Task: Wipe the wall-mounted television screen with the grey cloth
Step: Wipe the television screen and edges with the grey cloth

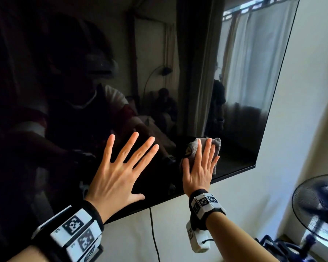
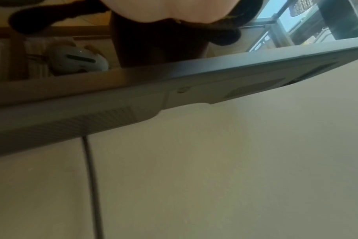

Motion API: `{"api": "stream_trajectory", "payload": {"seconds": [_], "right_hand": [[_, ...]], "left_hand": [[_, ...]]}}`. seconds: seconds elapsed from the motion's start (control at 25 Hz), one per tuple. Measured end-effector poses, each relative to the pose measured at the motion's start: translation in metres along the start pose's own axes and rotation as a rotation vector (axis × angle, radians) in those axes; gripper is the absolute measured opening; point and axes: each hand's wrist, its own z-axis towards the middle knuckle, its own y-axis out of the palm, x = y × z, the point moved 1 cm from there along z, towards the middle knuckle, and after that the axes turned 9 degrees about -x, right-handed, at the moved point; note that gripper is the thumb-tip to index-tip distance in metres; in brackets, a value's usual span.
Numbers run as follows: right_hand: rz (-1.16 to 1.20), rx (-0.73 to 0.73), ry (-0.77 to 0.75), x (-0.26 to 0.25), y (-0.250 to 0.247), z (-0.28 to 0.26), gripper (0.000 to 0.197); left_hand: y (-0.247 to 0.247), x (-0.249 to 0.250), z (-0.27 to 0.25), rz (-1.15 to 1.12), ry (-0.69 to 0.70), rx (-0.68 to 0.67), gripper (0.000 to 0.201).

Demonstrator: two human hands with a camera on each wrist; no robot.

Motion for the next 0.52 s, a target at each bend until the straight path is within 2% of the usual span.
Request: {"api": "stream_trajectory", "payload": {"seconds": [0.24, 0.44, 0.52], "right_hand": [[0.056, -0.003, 0.066, 0.065, -0.023, 0.033, 0.07], [-0.063, -0.033, -0.126, 0.098, -0.032, 0.038, 0.072], [-0.066, -0.031, -0.117, 0.124, -0.041, 0.051, 0.072]], "left_hand": [[-0.025, 0.054, 0.053, 0.021, -0.017, -0.002, 0.139], [-0.023, 0.096, 0.099, 0.064, -0.055, -0.034, 0.141], [-0.02, 0.107, 0.108, 0.057, -0.07, -0.035, 0.141]]}}
